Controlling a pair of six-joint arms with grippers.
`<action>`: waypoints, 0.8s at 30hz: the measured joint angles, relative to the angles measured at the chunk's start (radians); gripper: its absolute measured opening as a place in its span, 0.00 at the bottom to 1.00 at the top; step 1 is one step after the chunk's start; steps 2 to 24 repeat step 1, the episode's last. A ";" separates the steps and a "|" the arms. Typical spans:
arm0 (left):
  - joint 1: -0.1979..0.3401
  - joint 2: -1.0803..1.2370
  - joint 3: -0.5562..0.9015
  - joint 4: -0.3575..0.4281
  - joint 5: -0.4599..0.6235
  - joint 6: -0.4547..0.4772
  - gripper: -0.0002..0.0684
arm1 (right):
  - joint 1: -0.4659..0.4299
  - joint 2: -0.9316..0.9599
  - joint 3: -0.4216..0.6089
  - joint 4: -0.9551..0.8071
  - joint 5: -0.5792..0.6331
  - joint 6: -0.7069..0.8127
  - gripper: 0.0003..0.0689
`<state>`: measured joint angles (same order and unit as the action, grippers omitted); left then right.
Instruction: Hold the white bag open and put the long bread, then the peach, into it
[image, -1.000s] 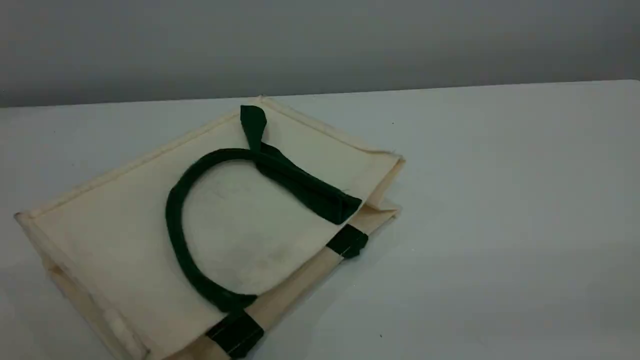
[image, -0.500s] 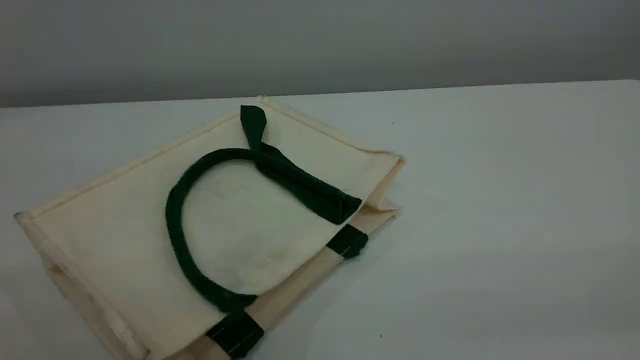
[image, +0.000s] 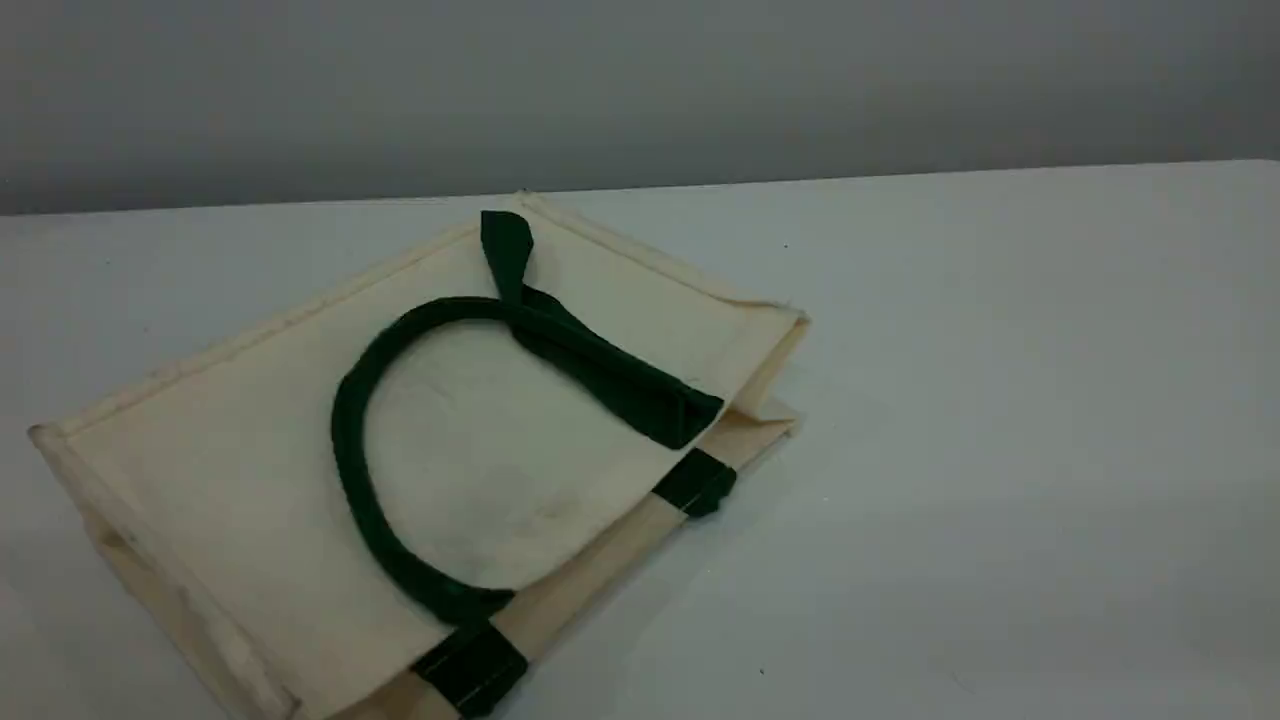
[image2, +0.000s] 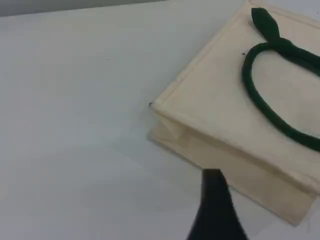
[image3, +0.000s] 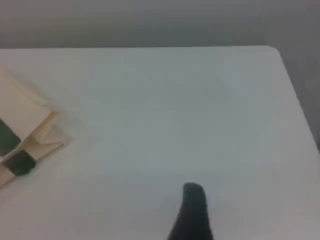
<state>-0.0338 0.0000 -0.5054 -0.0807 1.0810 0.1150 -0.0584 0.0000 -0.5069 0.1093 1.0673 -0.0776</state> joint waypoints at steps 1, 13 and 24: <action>0.000 0.000 0.000 0.000 0.000 0.000 0.65 | 0.000 0.000 0.000 0.000 0.000 0.000 0.78; 0.000 0.000 0.000 0.000 0.000 0.000 0.65 | 0.000 0.000 0.000 0.000 0.000 0.000 0.78; 0.000 0.000 0.000 0.000 0.000 0.000 0.65 | 0.000 0.000 0.000 0.000 0.000 0.000 0.78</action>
